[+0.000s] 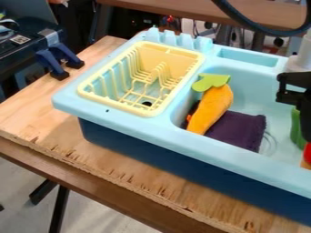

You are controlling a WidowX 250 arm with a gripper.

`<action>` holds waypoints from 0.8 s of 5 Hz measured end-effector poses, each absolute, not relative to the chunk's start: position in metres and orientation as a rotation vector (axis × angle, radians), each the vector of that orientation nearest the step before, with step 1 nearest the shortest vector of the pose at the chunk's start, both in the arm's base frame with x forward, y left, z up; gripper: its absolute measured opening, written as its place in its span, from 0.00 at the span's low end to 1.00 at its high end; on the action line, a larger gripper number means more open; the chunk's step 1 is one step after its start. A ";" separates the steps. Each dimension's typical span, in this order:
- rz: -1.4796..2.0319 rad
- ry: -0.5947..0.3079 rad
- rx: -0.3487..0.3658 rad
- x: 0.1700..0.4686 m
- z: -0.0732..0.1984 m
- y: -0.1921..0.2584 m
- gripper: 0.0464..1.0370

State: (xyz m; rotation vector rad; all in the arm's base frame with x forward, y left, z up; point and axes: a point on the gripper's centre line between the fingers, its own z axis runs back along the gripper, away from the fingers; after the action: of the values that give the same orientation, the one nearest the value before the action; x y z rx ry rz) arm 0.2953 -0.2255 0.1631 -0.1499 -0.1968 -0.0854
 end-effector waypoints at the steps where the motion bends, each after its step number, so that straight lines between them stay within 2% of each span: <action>1: -0.084 -0.193 -0.152 0.296 0.163 -0.225 0.29; 3: -0.086 -0.209 -0.184 0.302 0.164 -0.227 0.29; 4: -0.100 -0.220 -0.187 0.303 0.174 -0.219 0.29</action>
State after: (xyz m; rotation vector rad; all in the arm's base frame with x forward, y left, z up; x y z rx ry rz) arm 0.3027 -0.2190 0.1737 -0.1867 -0.2201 -0.1002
